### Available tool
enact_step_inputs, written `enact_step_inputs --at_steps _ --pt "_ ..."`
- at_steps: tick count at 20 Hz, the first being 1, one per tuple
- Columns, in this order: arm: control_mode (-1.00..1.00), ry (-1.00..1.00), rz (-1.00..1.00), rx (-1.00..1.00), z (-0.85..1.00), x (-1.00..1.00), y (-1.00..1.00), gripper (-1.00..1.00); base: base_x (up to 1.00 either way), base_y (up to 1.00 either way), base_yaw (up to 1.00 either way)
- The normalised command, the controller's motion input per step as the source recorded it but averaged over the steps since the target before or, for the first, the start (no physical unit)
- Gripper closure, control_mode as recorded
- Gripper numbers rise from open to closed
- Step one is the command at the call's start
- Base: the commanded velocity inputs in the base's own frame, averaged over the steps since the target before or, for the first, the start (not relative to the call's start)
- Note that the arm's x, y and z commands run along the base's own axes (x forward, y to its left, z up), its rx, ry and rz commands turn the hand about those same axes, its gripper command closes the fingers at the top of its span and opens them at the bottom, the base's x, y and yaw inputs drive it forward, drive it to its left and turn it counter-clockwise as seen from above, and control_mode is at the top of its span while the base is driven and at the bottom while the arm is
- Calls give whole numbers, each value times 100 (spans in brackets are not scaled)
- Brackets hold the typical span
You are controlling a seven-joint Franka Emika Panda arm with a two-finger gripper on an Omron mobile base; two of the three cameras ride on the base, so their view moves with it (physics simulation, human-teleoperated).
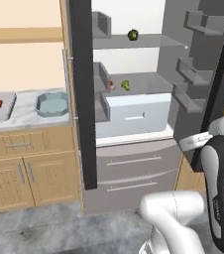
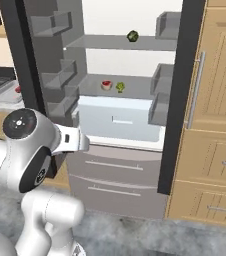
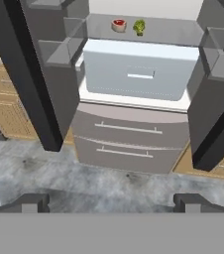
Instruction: Place one broccoli and one steak in each tupperware on the nearby counter, to pack two identical lunches.
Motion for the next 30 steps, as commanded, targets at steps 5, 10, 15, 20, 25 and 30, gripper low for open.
enact_step_inputs --at_steps 5,10,15,20,25,30 --pt "100 0 0 0 0 0 0 -100 13 -12 0" --pt "100 0 0 0 0 0 0 -100 37 0 0" --pt "100 0 0 0 0 0 0 -100 61 -18 0" --pt "100 0 0 0 0 0 0 -100 67 -22 0" --pt "100 0 0 0 0 0 0 -100 59 -43 0" --pt "100 0 0 0 0 0 0 -100 61 -30 0"
